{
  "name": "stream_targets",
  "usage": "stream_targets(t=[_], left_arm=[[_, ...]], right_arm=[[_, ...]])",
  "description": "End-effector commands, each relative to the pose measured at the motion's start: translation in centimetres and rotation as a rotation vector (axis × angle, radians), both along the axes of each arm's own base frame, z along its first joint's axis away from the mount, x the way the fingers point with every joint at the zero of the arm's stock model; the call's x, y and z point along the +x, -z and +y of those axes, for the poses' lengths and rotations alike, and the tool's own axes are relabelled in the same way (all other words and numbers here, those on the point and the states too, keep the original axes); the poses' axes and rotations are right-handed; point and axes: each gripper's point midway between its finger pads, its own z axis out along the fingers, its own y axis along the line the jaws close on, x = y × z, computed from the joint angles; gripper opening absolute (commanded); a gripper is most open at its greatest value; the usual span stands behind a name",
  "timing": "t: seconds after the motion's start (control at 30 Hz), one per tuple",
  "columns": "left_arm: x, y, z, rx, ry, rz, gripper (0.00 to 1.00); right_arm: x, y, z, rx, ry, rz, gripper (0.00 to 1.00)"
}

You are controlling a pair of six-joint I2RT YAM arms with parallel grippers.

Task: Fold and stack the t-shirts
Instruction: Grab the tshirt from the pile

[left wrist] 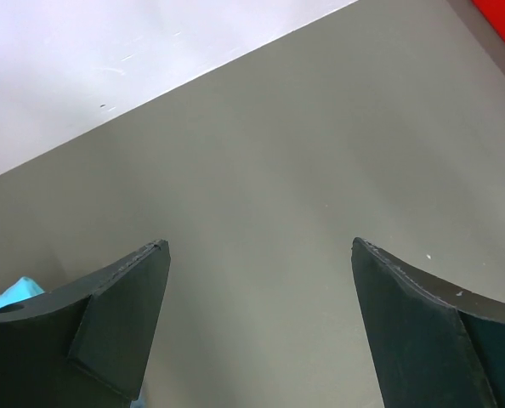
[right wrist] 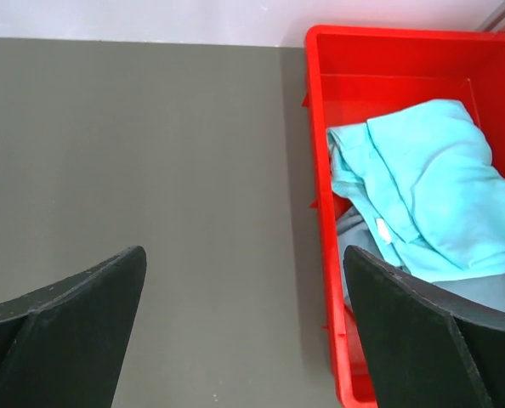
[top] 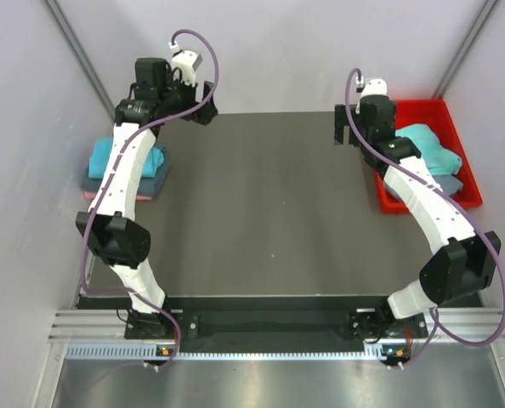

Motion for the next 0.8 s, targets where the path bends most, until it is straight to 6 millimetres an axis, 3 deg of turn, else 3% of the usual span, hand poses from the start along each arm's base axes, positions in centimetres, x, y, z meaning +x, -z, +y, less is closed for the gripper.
stream_targets(t=[0.0,0.1,0.2,0.3,0.4,0.43,0.57,0.6,0.63,0.77], left_arm=[[-1.4,-1.8,0.6,0.030,-0.009,-0.045,0.92],[-1.7,-1.6,0.8,0.047,-0.035,-0.048,0.92],[-2.0,-0.9,0.3,0.108,-0.032,-0.050,0.92],[-2.2,-0.8,0.0,0.071,-0.041,-0.032,0.94],[-2.5,0.0,-0.2,0.059,-0.044,-0.004,0.96],[-2.6,0.2,-0.1,0.064,-0.046,0.003,0.96],[-3.5,0.9,-0.1,0.067,-0.032,0.021,0.97],[-3.7,0.9,-0.1,0.070,-0.029,0.024,0.97],[-3.9,1.0,0.0,0.074,-0.030,0.026,0.97],[-4.3,1.1,0.7,0.106,-0.042,0.022,0.97]], right_arm=[[1.1,-4.1,0.7,0.022,0.001,-0.136,1.00],[1.9,-5.1,-0.1,-0.071,-0.003,-0.149,0.99],[3.1,-7.8,-1.0,-0.103,-0.014,-0.187,1.00],[4.3,-8.2,-2.6,-0.111,0.022,-0.169,1.00],[5.5,-7.1,-5.9,-0.101,0.107,-0.125,1.00],[5.8,-6.2,-8.0,-0.084,0.134,-0.104,1.00],[6.6,-2.8,-12.5,-0.043,0.208,-0.027,1.00],[6.7,-1.4,-12.7,-0.050,0.209,0.001,1.00],[6.9,0.3,-15.3,-0.056,0.258,0.040,1.00],[7.3,5.1,-19.2,-0.045,0.324,0.145,1.00]])
